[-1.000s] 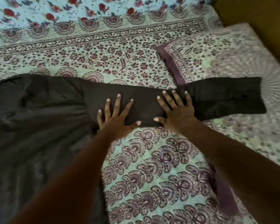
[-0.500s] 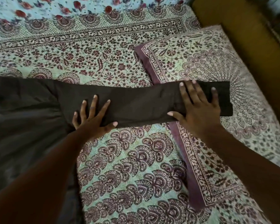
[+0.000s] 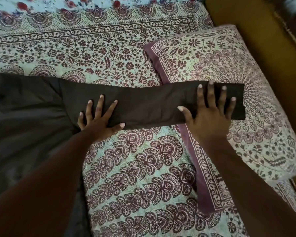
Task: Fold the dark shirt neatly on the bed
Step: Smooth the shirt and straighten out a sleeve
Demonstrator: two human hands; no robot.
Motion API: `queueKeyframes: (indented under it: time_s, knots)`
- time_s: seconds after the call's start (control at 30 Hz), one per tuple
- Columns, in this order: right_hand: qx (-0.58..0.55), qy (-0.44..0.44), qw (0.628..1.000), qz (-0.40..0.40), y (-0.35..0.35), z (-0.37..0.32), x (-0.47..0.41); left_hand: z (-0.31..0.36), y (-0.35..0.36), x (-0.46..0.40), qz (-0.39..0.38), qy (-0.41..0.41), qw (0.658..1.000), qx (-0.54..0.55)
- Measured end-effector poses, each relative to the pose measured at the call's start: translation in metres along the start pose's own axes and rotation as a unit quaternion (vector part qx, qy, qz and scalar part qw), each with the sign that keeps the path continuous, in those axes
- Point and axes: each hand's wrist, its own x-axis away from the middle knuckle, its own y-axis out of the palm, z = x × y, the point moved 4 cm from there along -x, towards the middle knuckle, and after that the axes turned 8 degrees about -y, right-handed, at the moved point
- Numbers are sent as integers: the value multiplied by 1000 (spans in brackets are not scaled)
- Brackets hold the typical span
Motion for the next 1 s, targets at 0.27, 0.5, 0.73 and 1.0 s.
queueKeyframes:
  time_s: [0.27, 0.5, 0.73, 1.0]
  knots:
    - [-83, -232, 969, -30, 8, -155, 12, -8, -35, 21, 63, 37, 988, 139]
    - [-135, -372, 918, -32, 15, -324, 10, -145, 45, 163, 275, -184, 939, 88]
    - [-67, -450, 883, -117, 38, -432, -5, -152, 84, 252, 190, 39, 975, 110]
    - [1, -604, 791, -101, 51, -332, 143, -231, 1, 131, 225, -28, 974, 18]
